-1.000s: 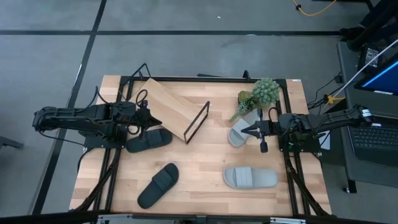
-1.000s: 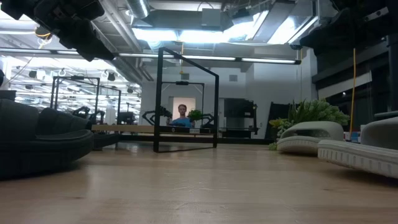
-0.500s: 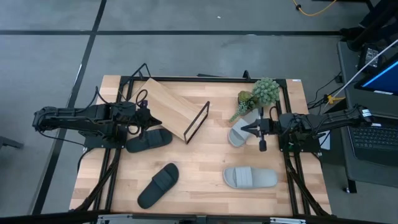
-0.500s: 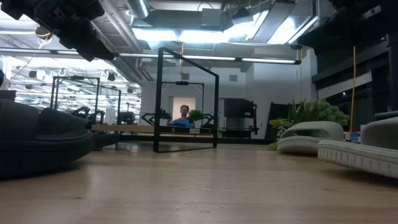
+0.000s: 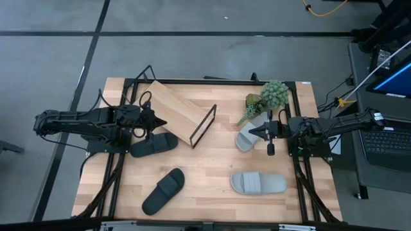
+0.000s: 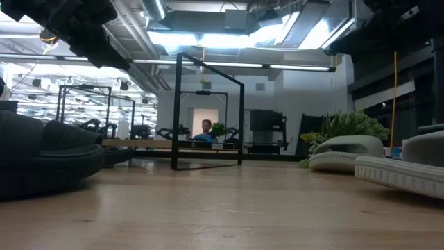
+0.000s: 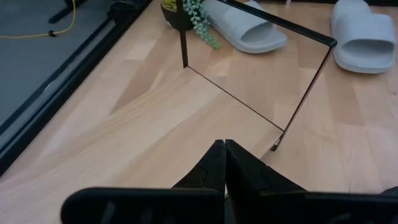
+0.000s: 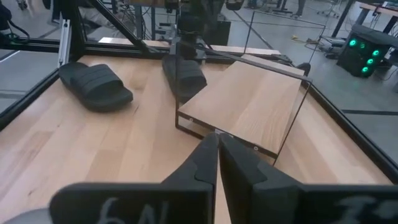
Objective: Pick and place slides into the shelf
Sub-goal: Put the top black slipper on the shelf
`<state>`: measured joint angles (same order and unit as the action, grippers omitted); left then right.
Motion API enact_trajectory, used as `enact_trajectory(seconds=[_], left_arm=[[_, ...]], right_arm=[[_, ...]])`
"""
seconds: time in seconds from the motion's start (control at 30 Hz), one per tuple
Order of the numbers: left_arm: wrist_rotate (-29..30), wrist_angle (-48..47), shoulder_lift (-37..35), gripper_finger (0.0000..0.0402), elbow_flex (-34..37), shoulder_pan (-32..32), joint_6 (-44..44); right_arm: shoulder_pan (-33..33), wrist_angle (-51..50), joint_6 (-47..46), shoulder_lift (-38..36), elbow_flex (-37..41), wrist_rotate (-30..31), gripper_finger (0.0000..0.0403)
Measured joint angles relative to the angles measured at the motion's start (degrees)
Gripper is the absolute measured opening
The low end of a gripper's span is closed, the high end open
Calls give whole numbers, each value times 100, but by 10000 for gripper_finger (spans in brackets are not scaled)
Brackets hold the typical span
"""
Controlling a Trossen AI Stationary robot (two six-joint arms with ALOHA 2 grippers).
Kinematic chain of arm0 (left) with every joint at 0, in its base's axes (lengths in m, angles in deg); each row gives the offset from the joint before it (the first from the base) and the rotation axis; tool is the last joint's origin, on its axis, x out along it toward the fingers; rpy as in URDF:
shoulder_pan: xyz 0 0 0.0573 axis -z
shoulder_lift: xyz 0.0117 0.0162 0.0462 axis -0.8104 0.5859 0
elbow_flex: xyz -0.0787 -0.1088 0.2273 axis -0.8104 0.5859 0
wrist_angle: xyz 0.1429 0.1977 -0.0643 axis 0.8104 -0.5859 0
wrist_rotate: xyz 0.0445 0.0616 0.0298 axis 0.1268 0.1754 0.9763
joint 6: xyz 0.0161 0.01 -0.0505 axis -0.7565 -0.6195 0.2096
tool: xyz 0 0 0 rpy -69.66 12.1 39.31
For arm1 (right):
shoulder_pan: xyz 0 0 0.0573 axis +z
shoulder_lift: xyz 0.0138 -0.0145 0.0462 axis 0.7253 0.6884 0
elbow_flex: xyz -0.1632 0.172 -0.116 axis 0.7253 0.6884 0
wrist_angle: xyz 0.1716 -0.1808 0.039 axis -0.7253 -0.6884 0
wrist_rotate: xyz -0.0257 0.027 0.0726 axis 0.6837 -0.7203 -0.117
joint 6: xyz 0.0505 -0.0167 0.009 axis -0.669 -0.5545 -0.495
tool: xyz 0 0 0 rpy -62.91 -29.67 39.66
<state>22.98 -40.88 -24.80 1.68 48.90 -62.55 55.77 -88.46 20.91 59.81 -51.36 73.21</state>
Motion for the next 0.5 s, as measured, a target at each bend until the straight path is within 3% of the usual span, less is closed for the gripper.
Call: enact_trajectory(seconds=[0.2, 0.5], left_arm=[[0, 0, 2, 0, 0, 0, 13], [0, 0, 2, 7, 0, 0, 1]], right_arm=[[0, 15, -138, 0, 0, 63, 35], [0, 55, -150, 2, 0, 297, 122]])
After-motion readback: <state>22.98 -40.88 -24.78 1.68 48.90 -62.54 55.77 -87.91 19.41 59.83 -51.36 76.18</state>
